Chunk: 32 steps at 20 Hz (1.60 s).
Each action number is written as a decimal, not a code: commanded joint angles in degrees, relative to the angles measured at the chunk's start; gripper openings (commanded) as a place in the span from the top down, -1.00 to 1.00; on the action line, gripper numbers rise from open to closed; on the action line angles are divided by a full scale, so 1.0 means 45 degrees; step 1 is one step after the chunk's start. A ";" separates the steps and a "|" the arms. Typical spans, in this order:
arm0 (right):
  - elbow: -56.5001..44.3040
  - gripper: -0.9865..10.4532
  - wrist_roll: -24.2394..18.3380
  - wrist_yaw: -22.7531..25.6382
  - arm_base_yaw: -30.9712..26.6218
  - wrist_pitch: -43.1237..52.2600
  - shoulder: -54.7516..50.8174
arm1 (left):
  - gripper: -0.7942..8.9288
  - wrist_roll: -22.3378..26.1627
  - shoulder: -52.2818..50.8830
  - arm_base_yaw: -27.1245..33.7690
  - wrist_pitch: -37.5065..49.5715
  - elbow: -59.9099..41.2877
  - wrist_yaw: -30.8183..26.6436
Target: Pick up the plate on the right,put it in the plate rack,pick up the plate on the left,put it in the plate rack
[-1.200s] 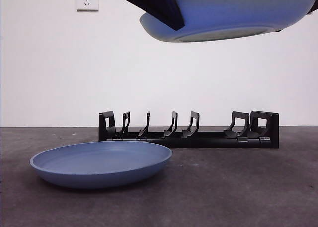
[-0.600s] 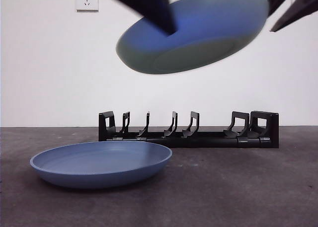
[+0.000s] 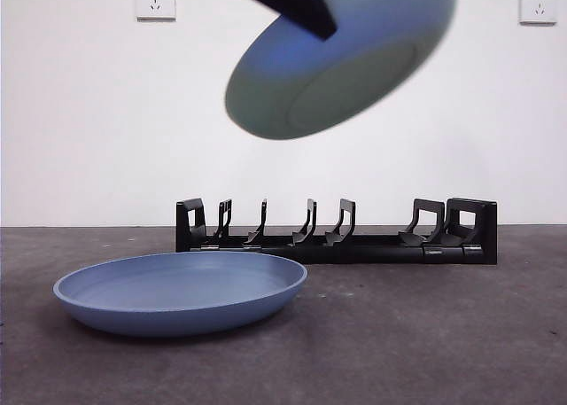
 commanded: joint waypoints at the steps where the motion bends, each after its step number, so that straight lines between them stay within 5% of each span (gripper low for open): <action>1: 0.0311 0.11 0.0121 0.1559 0.0000 -0.0345 -0.0583 | 0.85 -0.2594 0.0044 0.1214 0.1812 0.0039 0.1219; 7: 0.0287 0.11 0.0000 0.1991 0.0015 -0.1885 -0.1447 | 0.85 -0.6790 0.0194 0.4158 0.5644 0.0039 0.3429; 12: 0.0034 0.12 -0.0189 0.0087 0.0073 -0.2759 -0.1462 | 0.85 -0.8728 0.1341 0.5532 0.7548 0.0039 0.4464; 32: -0.4600 0.12 -0.0379 0.0102 0.0529 -0.1841 -0.1948 | 0.85 -0.9598 0.6076 0.6645 1.0360 0.0039 0.4104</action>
